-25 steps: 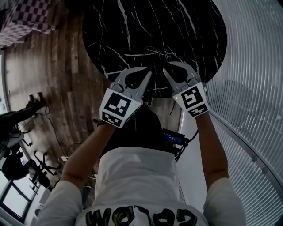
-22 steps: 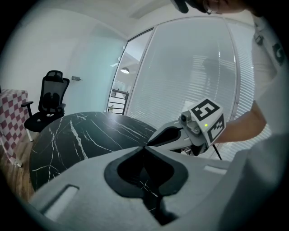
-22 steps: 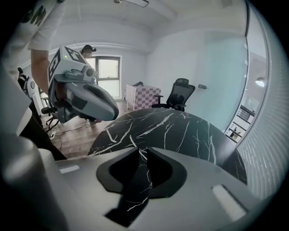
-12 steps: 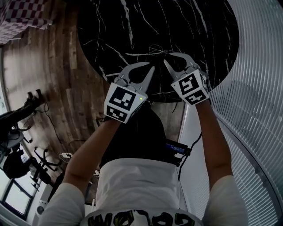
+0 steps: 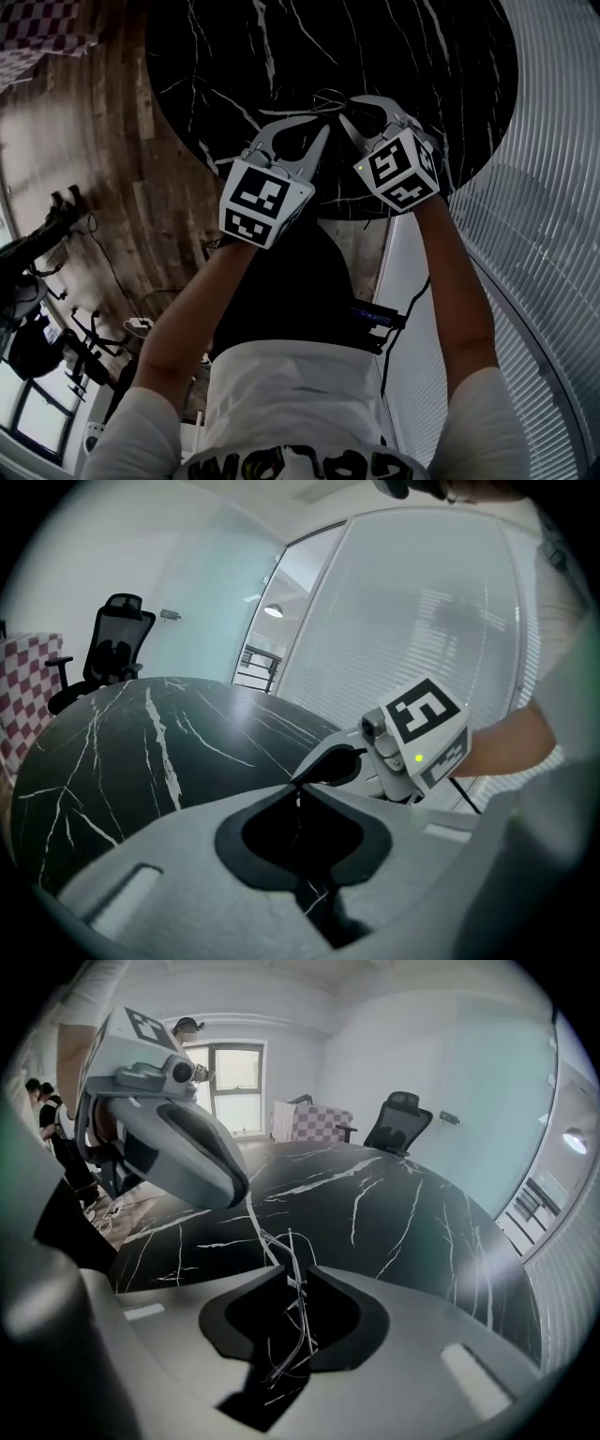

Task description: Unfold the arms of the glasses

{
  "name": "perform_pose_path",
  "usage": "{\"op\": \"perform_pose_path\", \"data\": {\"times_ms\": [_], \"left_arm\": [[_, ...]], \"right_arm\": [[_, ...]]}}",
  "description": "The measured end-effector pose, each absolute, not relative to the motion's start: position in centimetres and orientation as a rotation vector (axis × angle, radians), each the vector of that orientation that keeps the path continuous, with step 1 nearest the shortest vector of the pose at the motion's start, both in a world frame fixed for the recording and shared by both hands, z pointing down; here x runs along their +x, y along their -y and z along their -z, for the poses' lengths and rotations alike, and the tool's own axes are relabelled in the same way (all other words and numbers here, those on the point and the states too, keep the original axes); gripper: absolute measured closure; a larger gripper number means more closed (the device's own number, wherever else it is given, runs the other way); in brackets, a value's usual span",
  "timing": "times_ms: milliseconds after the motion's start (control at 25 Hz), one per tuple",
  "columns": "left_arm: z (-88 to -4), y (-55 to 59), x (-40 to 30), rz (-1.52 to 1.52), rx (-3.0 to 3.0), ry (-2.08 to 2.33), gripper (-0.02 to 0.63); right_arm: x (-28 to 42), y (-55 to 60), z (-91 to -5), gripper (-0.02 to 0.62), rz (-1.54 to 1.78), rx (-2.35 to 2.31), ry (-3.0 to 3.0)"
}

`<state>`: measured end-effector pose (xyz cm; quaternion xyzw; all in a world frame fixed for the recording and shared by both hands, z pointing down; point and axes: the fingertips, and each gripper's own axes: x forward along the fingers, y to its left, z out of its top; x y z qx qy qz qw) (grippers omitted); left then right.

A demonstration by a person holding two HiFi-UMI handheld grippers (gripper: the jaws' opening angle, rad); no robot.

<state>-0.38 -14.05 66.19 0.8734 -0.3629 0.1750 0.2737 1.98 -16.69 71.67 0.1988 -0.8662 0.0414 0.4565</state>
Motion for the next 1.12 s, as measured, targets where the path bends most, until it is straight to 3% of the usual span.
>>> {"op": "perform_pose_path", "data": {"times_ms": [560, 1120], "left_arm": [[-67.0, 13.9, -1.0, -0.468, 2.311, 0.982, 0.594], [-67.2, 13.0, -1.3, -0.475, 2.275, 0.986, 0.582]], "right_arm": [[1.6, 16.9, -72.3, 0.574, -0.118, 0.463, 2.153], [1.8, 16.9, -68.6, 0.581, -0.232, 0.561, 2.268]]}}
